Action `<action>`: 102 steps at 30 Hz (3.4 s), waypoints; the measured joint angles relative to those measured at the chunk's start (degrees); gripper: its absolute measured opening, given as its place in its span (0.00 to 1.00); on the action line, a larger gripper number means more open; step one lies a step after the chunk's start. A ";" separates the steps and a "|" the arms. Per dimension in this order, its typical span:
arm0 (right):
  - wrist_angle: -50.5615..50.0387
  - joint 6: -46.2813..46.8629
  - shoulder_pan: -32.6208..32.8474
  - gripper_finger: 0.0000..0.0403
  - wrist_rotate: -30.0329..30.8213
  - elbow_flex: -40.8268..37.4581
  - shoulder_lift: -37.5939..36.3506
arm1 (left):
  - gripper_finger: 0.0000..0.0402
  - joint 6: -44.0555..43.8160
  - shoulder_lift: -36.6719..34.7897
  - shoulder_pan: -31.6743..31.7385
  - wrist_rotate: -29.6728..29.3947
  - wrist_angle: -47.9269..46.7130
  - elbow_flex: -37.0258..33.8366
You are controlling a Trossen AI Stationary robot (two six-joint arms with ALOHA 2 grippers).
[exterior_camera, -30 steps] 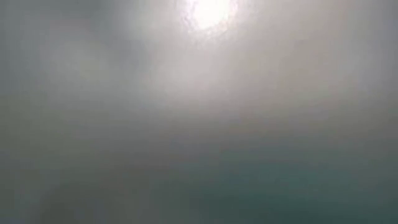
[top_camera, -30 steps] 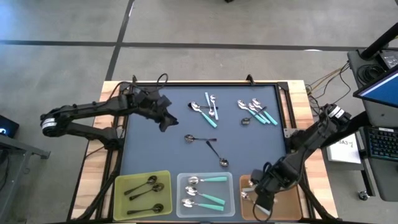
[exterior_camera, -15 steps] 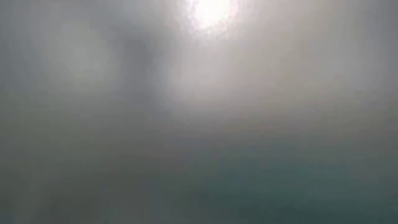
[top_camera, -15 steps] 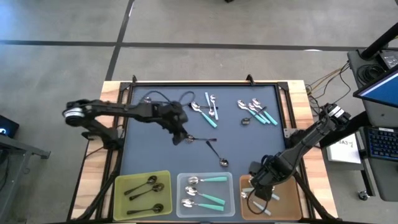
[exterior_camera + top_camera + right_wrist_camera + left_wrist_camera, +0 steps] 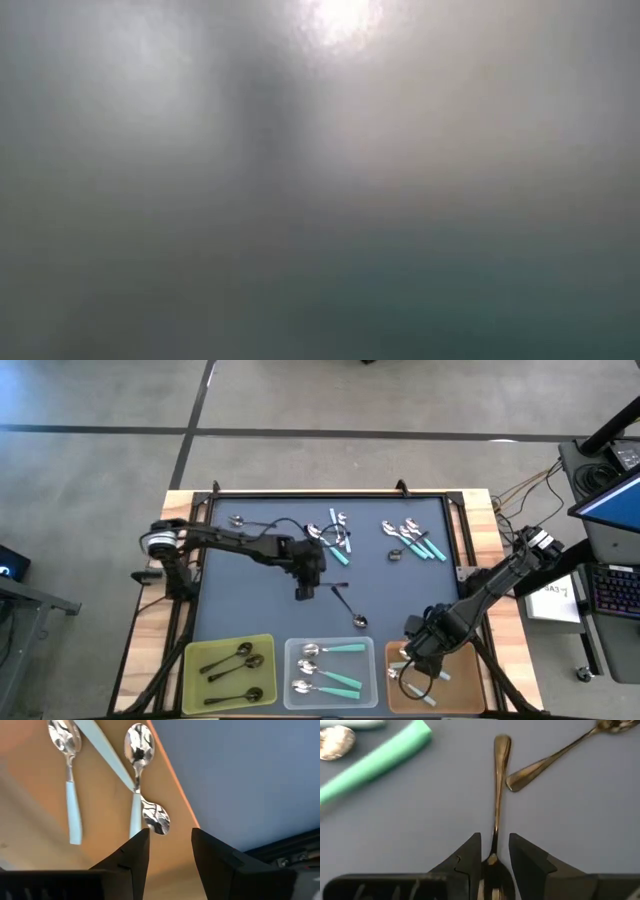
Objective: Sort silverware by color (type)
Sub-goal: Put the black spoon into the yellow bin
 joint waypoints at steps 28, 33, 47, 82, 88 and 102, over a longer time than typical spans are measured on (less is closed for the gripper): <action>-2.81 0.04 -0.02 0.33 4.66 -0.20 -0.37 | 0.02 -6.13 10.51 0.62 -3.40 -3.29 4.02; -2.81 0.04 -0.02 0.32 4.66 -0.20 -0.35 | 0.00 -9.03 7.80 0.62 -2.21 -5.02 5.51; -2.46 -0.44 -0.07 0.32 14.57 -0.22 -0.31 | 0.00 -13.09 -6.38 -9.21 -1.30 -30.66 14.66; 13.14 10.95 -5.12 0.31 30.03 -0.22 -0.15 | 0.26 -66.71 -27.11 -56.10 -8.98 -24.82 -8.66; 13.98 15.98 -7.67 0.31 30.41 -0.22 -0.15 | 0.32 -57.22 -27.12 -52.17 -19.39 -24.20 -6.81; 14.39 24.24 -1.96 0.30 26.45 -0.22 -0.15 | 0.32 -27.35 -21.25 -25.09 -12.20 -3.27 -6.21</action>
